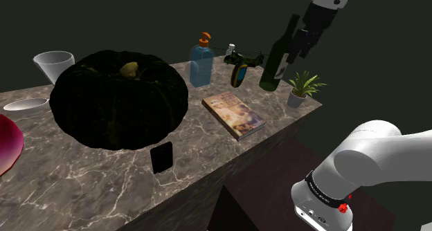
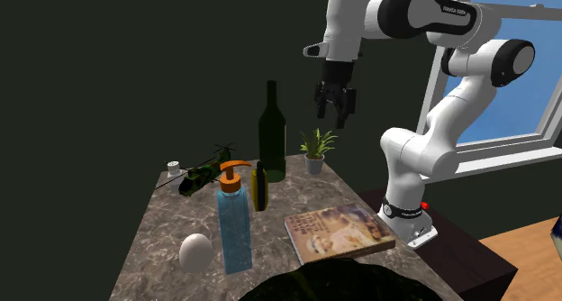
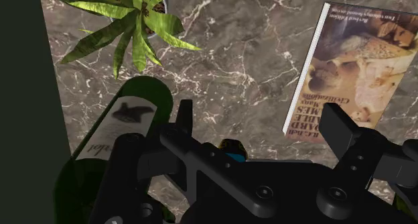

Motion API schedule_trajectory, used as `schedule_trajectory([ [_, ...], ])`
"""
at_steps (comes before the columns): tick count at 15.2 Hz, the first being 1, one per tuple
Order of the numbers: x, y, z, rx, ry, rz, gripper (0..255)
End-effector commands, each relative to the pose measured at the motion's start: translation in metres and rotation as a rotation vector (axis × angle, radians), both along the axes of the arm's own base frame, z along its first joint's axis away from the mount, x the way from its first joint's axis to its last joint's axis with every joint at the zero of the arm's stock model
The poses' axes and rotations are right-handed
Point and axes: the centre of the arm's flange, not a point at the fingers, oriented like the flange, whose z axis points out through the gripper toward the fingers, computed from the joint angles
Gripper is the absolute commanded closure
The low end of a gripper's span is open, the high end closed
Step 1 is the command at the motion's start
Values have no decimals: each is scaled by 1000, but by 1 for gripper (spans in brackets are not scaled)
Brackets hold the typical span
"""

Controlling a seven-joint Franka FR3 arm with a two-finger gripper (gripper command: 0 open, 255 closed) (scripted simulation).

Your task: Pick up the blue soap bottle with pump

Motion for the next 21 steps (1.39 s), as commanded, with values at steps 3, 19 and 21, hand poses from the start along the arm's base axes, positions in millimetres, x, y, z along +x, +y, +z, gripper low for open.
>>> schedule_trajectory([
  [3,23,15,1,1,4,-9,0],
  [19,207,124,10,12,34,-78,0],
  [21,231,137,10,13,38,-87,0],
])
